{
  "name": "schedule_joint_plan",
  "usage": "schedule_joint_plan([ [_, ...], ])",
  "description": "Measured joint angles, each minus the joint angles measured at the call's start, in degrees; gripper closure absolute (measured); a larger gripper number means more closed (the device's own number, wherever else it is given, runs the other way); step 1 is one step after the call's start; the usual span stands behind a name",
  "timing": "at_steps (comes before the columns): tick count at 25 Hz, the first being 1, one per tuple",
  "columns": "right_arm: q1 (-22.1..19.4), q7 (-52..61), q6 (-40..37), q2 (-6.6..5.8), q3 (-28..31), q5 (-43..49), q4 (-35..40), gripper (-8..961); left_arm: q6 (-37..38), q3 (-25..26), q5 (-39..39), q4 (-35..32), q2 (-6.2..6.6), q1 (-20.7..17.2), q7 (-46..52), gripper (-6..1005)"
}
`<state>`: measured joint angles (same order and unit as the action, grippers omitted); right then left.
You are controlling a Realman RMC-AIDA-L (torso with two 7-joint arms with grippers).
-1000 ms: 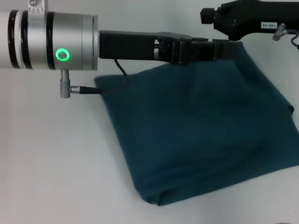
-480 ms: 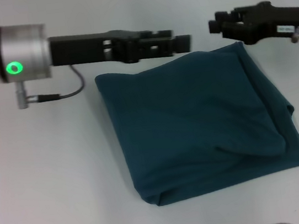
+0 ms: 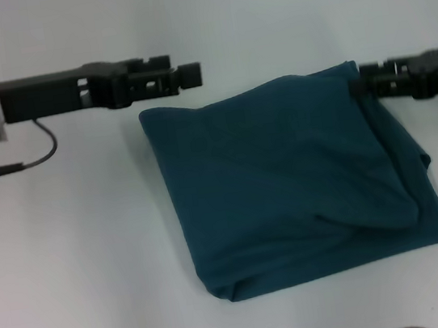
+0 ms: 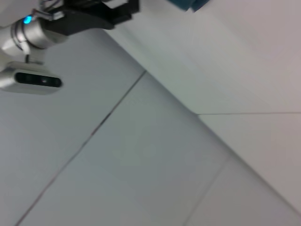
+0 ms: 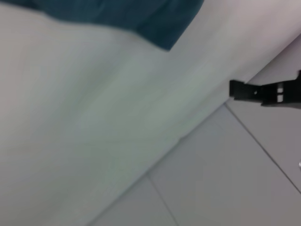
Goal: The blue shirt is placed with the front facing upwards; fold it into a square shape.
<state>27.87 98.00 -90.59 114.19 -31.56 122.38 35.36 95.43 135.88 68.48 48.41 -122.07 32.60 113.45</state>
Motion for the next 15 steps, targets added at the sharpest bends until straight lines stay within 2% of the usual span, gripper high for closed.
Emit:
schedule_joint_plan([
  [5,0.12,5.87,-0.86,-0.51,-1.88,4.94,-0.09,379,-0.90,0.24,0.00,0.46,0.98,-2.75,-0.22,55],
  [6,0.42,6.97,-0.83,-0.50,-1.88,6.09,-0.09,379,-1.59,0.65,0.11,0.38,1.39,-3.72,-0.64,55],
  [9,0.91,8.86,-0.27,-0.25,-1.88,8.19,-0.07,379,-2.07,1.63,0.13,-0.15,1.58,-4.41,-1.40,56],
  [15,1.09,10.17,0.73,-0.26,-1.53,8.55,-0.20,378,-2.18,2.51,0.14,-0.43,1.37,-5.24,-1.85,57],
])
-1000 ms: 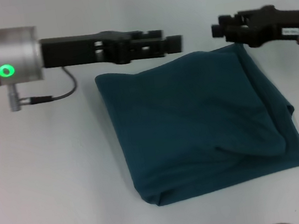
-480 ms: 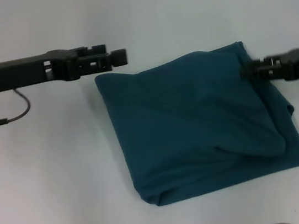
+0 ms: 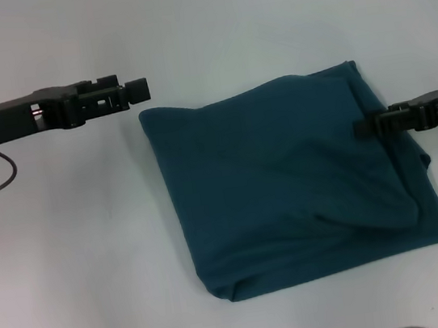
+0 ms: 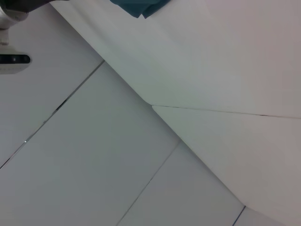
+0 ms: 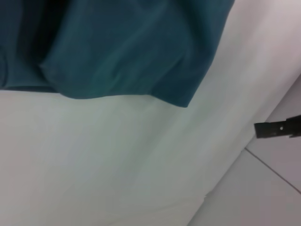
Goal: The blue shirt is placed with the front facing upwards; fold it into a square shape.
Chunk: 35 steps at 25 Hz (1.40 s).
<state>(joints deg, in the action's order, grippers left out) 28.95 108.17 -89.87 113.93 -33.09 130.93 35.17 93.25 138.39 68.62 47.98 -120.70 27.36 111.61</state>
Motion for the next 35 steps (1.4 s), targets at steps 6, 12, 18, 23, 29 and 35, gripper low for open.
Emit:
schedule_joint_plan([
  [6,0.53,-0.32,2.21,0.98,-0.41,0.02,-0.28,378,0.03,0.06,0.03,0.00,-0.20,-0.09,-0.05,58],
  [12,2.04,-0.12,3.42,1.70,-0.41,0.02,-0.61,378,-0.02,0.13,0.03,0.01,-0.21,0.03,-0.27,59],
  [18,4.09,-0.03,7.00,1.90,-1.05,0.14,-3.85,377,-0.05,0.13,-0.12,-0.06,-0.18,0.32,-0.68,59],
  [23,5.09,-0.01,9.53,2.01,-2.31,0.15,-5.11,378,-0.04,0.13,-0.08,-0.15,-0.15,0.32,-0.69,60],
  [29,6.07,0.06,10.18,2.09,-3.37,0.14,-6.25,387,-0.44,0.08,-0.04,-0.17,-0.14,0.43,-0.69,61],
  [35,6.36,0.11,9.91,2.31,-3.54,0.12,-6.33,398,-1.00,-0.01,-0.23,-0.26,-0.15,0.75,-0.69,61],
])
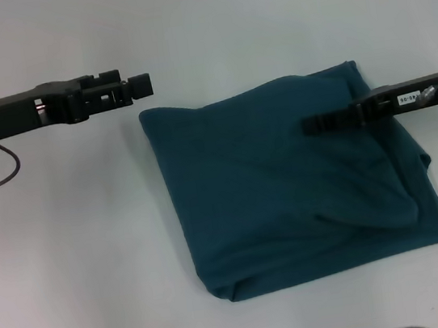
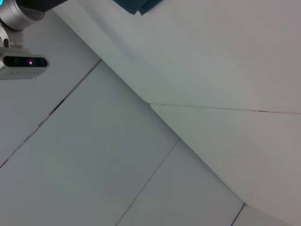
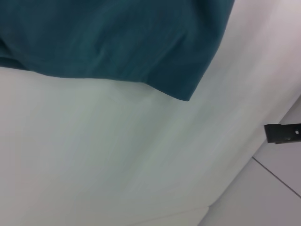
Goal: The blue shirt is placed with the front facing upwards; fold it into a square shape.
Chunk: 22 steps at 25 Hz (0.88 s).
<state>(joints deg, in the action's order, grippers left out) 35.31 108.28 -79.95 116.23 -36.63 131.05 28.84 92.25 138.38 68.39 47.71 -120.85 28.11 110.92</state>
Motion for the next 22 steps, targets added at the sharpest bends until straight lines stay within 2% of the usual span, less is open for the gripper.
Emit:
schedule_joint_plan([
  [9,0.62,-1.26,-3.85,0.28,-0.04,-0.78,0.42,416,-0.61,0.11,-0.11,-2.19,0.39,0.90,-0.42,61],
  [20,-0.88,-5.17,-9.14,0.33,0.35,-7.04,1.13,823,-0.57,0.14,-0.13,-2.19,0.44,1.00,-0.62,61],
  [22,-1.69,-6.16,-10.41,0.32,0.35,-8.51,1.98,861,-0.50,0.14,-0.14,-2.19,0.44,0.94,-0.62,61],
])
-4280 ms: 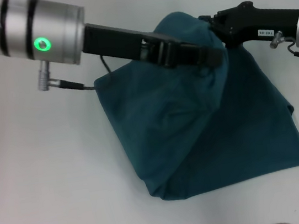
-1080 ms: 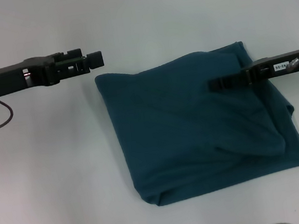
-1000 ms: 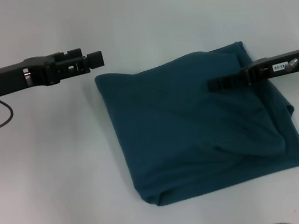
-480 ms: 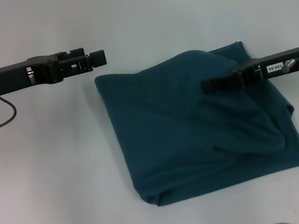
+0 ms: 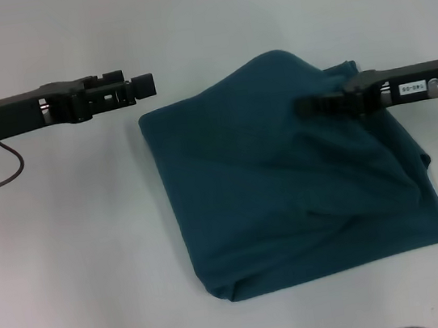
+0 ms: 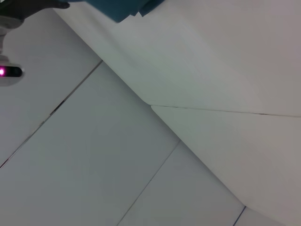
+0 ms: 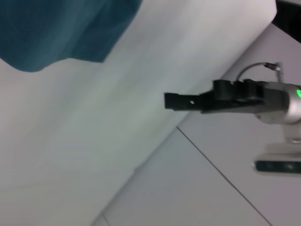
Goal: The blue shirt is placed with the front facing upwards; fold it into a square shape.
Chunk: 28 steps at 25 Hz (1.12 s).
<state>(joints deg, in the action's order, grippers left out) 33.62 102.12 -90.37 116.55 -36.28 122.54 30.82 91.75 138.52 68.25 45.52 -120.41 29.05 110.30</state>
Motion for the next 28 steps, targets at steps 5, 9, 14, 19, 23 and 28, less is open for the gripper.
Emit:
schedule_joint_plan([
  [5,-2.03,-3.30,-5.37,-0.01,-0.01,-4.10,2.17,917,0.18,0.00,0.15,0.00,0.00,-0.20,0.01,61],
  [9,-3.05,-4.38,-8.27,-0.01,-0.02,-5.61,3.46,917,0.13,0.00,0.17,0.00,0.00,-0.22,0.01,61],
  [14,-3.52,-3.97,-8.36,-0.07,0.10,-5.65,3.56,918,0.15,0.00,0.16,0.00,0.00,-0.23,0.00,61],
  [19,-4.35,-3.75,-9.03,-0.12,1.42,-5.66,4.04,918,0.22,0.00,0.12,0.00,0.02,-0.27,0.00,61],
  [23,-5.04,-2.87,-9.17,-0.59,3.52,-5.65,4.12,917,0.39,0.00,0.05,0.00,0.07,-0.26,0.02,61],
  [28,-6.00,-2.06,-9.01,-1.19,4.53,-5.62,4.20,917,0.16,0.00,-0.03,0.00,0.09,-0.24,0.02,61],
])
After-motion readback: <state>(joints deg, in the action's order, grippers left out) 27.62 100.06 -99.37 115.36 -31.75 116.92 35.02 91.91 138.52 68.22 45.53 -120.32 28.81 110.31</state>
